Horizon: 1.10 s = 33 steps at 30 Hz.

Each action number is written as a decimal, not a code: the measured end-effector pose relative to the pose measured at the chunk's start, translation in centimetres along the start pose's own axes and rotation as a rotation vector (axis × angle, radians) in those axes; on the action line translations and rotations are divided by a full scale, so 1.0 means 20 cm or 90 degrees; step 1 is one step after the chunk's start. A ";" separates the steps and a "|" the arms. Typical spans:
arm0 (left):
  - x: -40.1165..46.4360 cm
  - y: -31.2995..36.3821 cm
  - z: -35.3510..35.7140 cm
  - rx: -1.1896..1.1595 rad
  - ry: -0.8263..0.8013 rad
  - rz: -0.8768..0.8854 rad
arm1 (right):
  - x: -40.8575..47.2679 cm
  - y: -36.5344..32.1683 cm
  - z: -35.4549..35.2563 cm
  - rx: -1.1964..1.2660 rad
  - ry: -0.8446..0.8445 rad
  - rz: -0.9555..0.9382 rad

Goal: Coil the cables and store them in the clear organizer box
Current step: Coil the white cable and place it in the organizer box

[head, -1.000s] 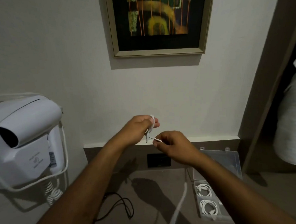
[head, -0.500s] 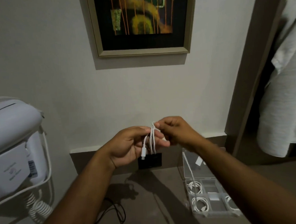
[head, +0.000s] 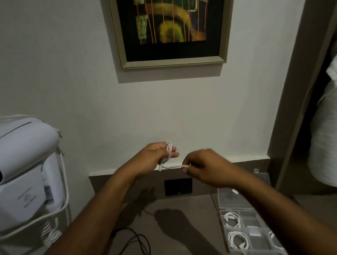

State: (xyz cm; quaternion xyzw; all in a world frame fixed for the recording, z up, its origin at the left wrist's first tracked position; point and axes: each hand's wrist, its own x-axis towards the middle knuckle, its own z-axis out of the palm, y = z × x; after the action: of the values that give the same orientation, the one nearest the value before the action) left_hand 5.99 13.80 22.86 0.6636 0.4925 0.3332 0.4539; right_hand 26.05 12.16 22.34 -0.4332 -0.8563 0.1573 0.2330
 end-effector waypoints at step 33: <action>0.13 -0.04 0.11 -0.229 0.351 -0.037 | 0.00 -0.11 0.26 -0.167 0.062 -0.057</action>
State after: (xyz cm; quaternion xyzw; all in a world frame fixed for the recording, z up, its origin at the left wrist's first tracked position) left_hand 8.41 15.79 21.36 0.4432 0.5489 0.5689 0.4227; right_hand 21.89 10.62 19.02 -0.4288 -0.8755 0.0121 0.2224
